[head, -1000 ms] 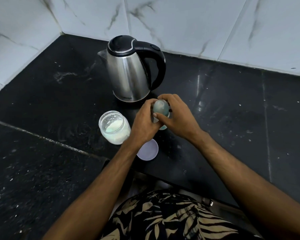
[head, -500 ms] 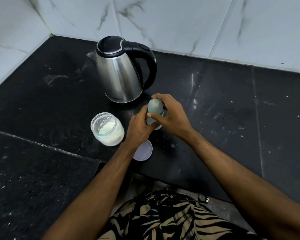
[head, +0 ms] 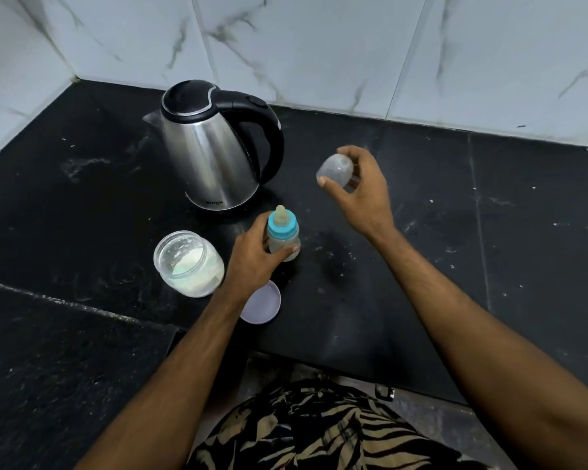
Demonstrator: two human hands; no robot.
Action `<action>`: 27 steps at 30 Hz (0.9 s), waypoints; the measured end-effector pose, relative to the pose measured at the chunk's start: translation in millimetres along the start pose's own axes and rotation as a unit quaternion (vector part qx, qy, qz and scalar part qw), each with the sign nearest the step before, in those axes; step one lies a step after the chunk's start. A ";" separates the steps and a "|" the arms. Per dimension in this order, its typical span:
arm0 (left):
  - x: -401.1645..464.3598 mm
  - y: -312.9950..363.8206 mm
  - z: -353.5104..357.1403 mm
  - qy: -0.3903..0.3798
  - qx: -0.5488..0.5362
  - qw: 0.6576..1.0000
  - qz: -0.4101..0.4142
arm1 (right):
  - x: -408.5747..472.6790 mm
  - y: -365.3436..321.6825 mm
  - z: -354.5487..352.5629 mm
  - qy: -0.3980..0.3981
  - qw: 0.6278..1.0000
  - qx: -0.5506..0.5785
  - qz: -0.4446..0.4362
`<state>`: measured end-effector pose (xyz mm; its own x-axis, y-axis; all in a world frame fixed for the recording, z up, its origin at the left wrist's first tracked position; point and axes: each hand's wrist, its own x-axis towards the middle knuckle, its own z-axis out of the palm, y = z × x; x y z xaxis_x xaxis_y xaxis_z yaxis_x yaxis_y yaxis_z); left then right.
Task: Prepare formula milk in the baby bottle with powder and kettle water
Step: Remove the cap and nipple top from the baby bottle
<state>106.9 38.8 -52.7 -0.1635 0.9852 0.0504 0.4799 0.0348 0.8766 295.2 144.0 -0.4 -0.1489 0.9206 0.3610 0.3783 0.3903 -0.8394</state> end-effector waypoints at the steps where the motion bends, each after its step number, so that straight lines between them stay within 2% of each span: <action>1: -0.2 0.1 0.2 0.000 0.000 1.000 -0.001 | -1.0 13.6 -3.5 0.007 0.999 -0.024 0.021; 5: -0.6 -0.7 1.2 0.000 -0.004 1.000 0.002 | -11.2 55.1 -13.9 -0.008 0.992 -0.084 0.093; 9: -1.0 -0.8 0.9 0.000 0.002 1.000 0.003 | -22.0 74.8 -17.9 -0.022 0.985 -0.107 0.130; 14: -1.6 0.3 1.2 0.003 0.009 1.000 0.000 | -22.6 84.0 -24.2 0.011 0.980 -0.123 0.154; 24: -2.1 1.4 2.4 0.004 0.018 1.000 -0.006 | -26.4 88.8 -23.6 -0.002 0.980 -0.124 0.158; 27: -2.7 2.3 2.7 0.003 0.014 1.000 -0.012 | -29.4 77.3 -20.4 0.046 0.986 -0.107 0.121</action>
<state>110.8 36.6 -52.1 -0.1801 0.9831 0.0334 0.5001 0.0623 0.8637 347.5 146.8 -67.6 0.0491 0.9776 0.2048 0.5787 0.1393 -0.8035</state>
